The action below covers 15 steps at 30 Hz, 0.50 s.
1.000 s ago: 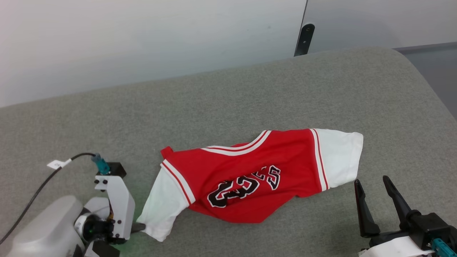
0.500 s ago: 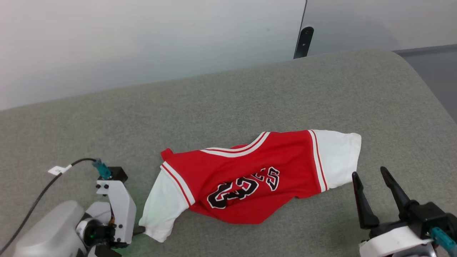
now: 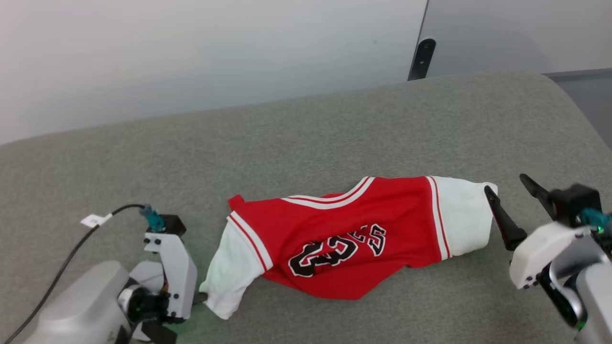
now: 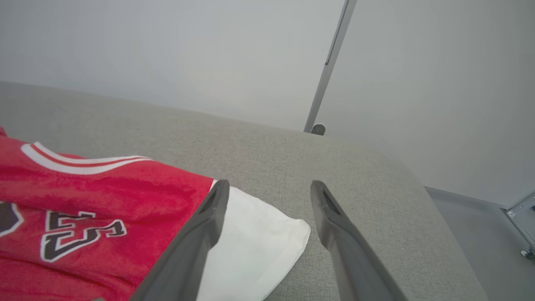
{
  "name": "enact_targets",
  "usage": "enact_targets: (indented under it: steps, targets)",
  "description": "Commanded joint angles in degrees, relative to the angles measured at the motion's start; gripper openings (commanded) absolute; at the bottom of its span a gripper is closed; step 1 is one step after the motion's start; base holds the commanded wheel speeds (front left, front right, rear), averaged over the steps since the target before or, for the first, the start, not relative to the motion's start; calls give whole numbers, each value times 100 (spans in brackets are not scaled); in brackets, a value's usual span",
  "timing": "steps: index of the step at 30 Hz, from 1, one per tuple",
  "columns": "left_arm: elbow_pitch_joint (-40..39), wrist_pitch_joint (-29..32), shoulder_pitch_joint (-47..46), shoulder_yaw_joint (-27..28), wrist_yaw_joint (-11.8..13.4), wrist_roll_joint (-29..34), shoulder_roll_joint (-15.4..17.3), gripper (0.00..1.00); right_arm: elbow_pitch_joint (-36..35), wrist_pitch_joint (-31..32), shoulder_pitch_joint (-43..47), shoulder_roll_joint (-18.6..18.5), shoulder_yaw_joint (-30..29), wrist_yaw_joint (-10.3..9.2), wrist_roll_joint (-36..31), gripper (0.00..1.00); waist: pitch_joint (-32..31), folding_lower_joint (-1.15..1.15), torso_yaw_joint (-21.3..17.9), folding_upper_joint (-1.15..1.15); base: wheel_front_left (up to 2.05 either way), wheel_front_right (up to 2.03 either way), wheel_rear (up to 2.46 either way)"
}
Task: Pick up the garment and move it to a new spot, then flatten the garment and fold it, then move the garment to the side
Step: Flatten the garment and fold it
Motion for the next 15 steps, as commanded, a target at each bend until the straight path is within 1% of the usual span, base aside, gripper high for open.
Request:
enact_targets:
  steps: [1,4,6,8,12,14,15]
  targets:
    - [-11,-56,-14,-65,-18,27,-140,0,179,269,-228,-134,201,-9,228,100,12,0,79,0,0,0,0]
    - [-90,-74,-69,-122,-23,-8,-197,0,612,909,-658,-497,658,-9,593,100,31,0,174,0,0,0,0]
    - [-171,-107,-113,-170,-24,-16,-208,0,828,1266,-914,-619,1020,-9,944,100,58,0,243,0,0,0,0]
    - [-222,-122,-150,-210,-24,-48,-196,0,1094,1582,-1164,-809,1264,-9,1224,100,87,0,307,0,0,0,0]
    - [-350,-174,-243,-304,-25,-80,-197,0,1530,2149,-1593,-982,1742,-9,1777,100,189,0,422,0,0,0,0]
    - [-386,-203,-300,-349,-25,-94,-195,0,1727,2321,-1797,-1060,1913,-9,2003,100,248,0,474,0,0,0,0]
    - [-386,-203,-300,-349,-25,-94,-195,0,1727,2321,-1797,-1060,1913,-9,2003,100,248,0,474,0,0,0,0]
